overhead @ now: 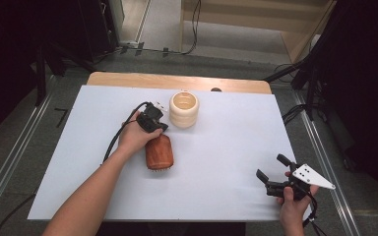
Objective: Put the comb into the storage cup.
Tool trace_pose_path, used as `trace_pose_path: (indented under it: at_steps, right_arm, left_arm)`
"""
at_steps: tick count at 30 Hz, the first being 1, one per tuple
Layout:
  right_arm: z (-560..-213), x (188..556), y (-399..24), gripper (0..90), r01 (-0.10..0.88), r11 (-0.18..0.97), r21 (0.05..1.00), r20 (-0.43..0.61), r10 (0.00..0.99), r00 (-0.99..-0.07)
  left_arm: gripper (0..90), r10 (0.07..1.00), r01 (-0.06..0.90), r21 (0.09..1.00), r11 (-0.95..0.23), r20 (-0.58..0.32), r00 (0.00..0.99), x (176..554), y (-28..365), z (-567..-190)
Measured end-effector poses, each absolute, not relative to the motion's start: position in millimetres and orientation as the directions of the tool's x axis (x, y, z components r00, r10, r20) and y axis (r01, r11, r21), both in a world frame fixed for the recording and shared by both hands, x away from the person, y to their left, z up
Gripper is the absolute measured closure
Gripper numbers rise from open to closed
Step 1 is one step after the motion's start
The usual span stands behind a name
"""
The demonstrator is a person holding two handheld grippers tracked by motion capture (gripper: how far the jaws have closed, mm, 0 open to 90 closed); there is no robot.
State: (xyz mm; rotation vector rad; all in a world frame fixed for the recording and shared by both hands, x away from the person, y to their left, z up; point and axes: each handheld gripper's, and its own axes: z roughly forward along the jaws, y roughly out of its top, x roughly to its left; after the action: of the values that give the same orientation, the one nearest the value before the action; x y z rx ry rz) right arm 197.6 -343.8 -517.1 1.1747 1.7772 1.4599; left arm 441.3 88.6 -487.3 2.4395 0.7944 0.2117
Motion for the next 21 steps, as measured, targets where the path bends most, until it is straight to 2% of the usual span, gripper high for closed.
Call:
trace_pose_path:
  at_steps: [21]
  right_arm:
    - [-517.0, 197.8, -343.2, 0.0, 0.279, 0.033, 0.96, 0.102, 0.885, -0.455]
  left_arm:
    - [90.0, 0.622, 0.532, 0.552, -0.642, -0.031, 0.783, 424.6, 135.2, -485.4]
